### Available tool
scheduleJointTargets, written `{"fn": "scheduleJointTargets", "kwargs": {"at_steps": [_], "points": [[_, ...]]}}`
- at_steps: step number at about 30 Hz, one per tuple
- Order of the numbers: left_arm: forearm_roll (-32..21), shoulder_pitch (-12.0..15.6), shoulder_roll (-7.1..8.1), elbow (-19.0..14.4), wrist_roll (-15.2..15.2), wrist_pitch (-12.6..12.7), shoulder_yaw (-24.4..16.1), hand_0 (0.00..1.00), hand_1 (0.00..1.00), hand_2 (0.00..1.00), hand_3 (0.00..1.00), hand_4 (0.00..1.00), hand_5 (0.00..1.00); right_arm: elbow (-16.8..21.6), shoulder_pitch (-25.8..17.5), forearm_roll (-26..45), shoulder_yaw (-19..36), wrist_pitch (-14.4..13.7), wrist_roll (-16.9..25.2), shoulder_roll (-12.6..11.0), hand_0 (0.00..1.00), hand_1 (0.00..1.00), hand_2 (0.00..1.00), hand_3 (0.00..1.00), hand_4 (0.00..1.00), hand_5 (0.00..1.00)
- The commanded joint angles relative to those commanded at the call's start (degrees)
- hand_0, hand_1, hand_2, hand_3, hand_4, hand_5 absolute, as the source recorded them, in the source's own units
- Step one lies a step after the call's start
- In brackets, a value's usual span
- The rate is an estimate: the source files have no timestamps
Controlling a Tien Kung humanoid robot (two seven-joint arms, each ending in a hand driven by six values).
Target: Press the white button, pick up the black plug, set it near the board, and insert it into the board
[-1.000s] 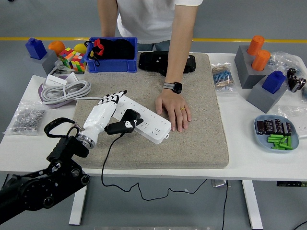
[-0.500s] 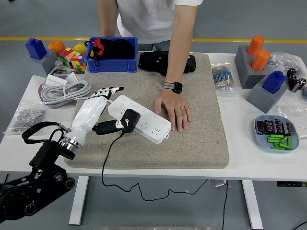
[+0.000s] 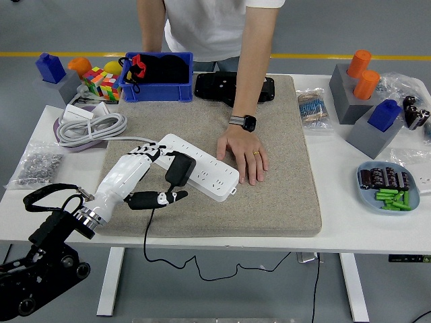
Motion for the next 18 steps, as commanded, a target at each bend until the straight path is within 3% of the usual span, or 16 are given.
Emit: {"fn": "scheduleJointTargets", "kwargs": {"at_steps": [5,18], "points": [[2.7,-0.7,-0.24,0.8,3.0,-1.1,1.3,0.899,0.883,0.816,0.799,0.984,0.730,0.0,0.0,0.1,-0.1,0.0,0.1,0.1,0.668,0.671,0.629,0.619,0.700,0.468],[4.2,-2.6,-1.53,2.9,5.7,-1.1,2.7,0.931,0.921,0.857,0.833,0.948,0.731,0.0,0.2,0.3,-0.7,0.0,0.1,-0.2,0.668,0.670,0.629,0.620,0.700,0.467]]}}
